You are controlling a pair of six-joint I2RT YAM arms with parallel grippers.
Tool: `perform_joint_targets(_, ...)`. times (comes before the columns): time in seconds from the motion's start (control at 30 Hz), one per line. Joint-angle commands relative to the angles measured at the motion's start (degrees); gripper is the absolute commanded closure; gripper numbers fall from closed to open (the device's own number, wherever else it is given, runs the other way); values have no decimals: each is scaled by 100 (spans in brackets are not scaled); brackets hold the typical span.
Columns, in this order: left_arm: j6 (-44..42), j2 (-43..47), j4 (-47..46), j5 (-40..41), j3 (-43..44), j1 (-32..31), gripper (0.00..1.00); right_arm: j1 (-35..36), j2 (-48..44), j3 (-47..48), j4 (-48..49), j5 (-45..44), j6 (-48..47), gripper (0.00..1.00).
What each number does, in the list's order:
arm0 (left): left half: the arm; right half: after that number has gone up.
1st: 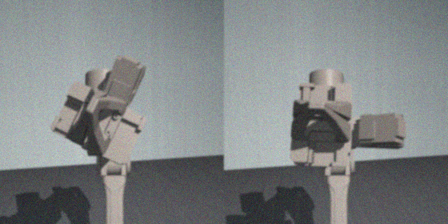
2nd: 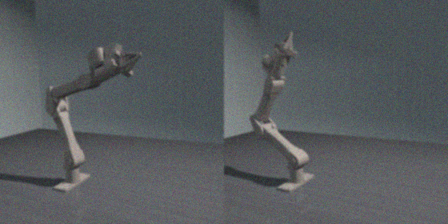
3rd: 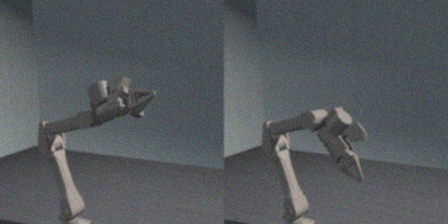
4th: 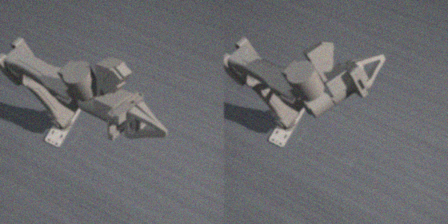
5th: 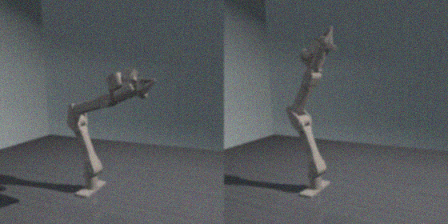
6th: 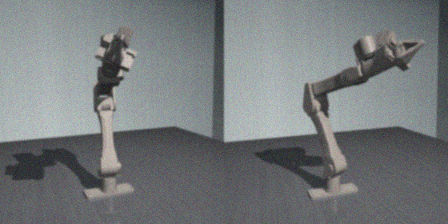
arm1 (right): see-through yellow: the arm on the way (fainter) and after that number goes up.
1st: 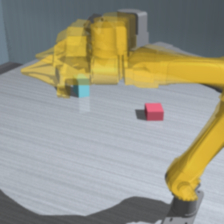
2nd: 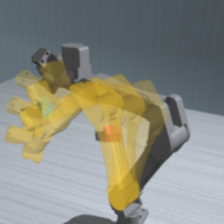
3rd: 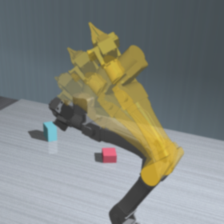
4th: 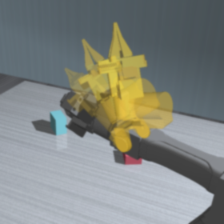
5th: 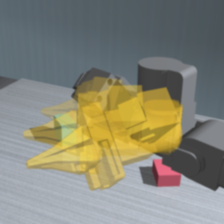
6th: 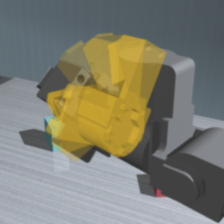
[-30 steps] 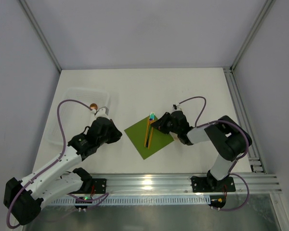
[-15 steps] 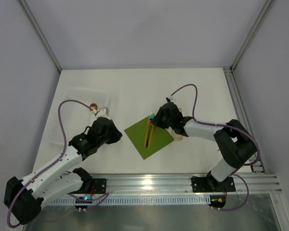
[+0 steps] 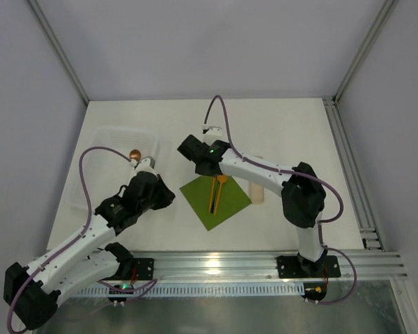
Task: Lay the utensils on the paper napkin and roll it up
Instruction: Pick up the utensils from the napkin.
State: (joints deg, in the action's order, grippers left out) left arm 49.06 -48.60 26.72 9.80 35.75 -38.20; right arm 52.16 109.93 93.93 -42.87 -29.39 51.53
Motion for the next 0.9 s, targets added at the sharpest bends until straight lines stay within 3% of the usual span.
perform_joint_targets(0.0,-19,219,158,-22,108,-13,91,171,405,407,-1873,-928,726,65)
perform_joint_targets(0.23,-98,509,334,-49,117,-21,90,268,424,73,-2217,-1139,1360,65)
perform_joint_targets(0.87,-186,861,554,-84,99,-21,89,277,1180,442,-2102,-946,1237,66)
